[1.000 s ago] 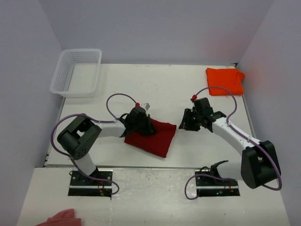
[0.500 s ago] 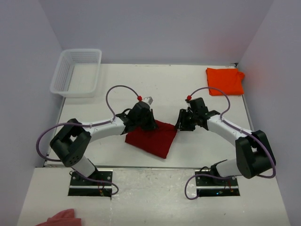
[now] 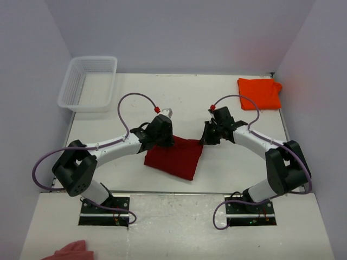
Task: Fold and stack the t-shirts
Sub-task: Fold the long partially folded tshirt into a neat square
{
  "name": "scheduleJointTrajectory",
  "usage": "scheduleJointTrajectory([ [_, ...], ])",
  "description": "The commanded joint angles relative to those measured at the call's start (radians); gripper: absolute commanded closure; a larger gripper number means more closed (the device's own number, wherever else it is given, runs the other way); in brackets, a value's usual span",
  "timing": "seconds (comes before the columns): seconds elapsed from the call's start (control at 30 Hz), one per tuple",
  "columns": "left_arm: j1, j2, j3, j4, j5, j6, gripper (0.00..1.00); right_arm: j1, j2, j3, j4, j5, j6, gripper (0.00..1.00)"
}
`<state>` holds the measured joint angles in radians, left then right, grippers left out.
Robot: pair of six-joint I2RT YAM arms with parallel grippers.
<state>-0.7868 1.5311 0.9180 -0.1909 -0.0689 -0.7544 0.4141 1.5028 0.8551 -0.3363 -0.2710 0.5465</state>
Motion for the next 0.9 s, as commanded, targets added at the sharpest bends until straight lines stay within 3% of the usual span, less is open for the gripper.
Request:
scheduleJointTrajectory([
  [0.0, 0.000, -0.025, 0.064, -0.068, -0.103, 0.049, 1.00, 0.006, 0.023, 0.056, 0.005, 0.035, -0.003, 0.97],
  [0.03, 0.000, -0.025, 0.077, -0.090, -0.117, 0.050, 1.00, 0.006, 0.027, 0.062, 0.002, 0.038, -0.006, 1.00],
  [0.13, 0.004, -0.029, 0.096, -0.143, -0.187, 0.050, 0.87, 0.023, 0.005, 0.064, -0.003, 0.049, -0.026, 1.00],
  [0.17, 0.006, -0.034, 0.100, -0.150, -0.204, 0.053, 0.77, 0.031, -0.009, 0.062, -0.007, 0.067, -0.033, 1.00],
  [0.23, 0.023, -0.019, 0.131, -0.203, -0.245, 0.069, 0.68, 0.057, -0.048, 0.073, -0.030, 0.067, -0.048, 1.00],
  [0.53, 0.191, 0.033, 0.194, -0.254, -0.155, 0.161, 0.64, 0.106, -0.130, 0.156, -0.124, 0.061, -0.074, 1.00],
  [0.6, 0.208, 0.072, 0.232, -0.274, -0.143, 0.191, 0.59, 0.109, -0.125, 0.168, -0.135, 0.067, -0.076, 1.00],
  [0.87, 0.241, 0.172, 0.269, -0.245, -0.002, 0.222, 0.58, 0.117, -0.121, 0.167, -0.132, 0.058, -0.072, 1.00],
])
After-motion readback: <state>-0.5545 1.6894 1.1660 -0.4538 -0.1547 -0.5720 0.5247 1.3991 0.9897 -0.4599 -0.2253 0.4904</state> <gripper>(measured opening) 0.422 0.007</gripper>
